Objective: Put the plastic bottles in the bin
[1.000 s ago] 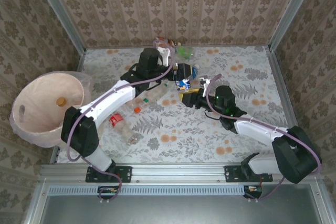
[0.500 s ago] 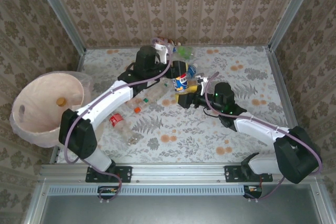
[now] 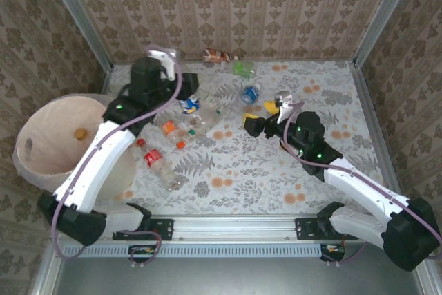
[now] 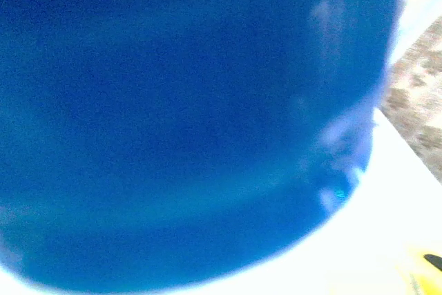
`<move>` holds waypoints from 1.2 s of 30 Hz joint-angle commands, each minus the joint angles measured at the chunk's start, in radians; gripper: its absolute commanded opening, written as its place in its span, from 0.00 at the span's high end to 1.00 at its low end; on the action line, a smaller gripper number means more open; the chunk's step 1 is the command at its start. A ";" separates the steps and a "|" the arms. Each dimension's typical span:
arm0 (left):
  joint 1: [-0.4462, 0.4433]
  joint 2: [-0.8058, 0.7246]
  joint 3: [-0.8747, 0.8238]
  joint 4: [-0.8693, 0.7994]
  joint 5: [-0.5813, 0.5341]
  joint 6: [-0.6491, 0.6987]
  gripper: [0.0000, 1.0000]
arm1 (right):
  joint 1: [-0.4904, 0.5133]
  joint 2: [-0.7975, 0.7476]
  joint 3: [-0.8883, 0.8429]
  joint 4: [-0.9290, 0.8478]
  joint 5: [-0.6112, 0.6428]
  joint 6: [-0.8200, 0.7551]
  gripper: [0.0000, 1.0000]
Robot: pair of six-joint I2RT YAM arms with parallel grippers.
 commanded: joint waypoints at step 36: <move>0.972 -0.164 0.130 -0.486 0.016 0.165 0.44 | -0.023 0.135 0.022 -0.041 0.145 0.057 0.00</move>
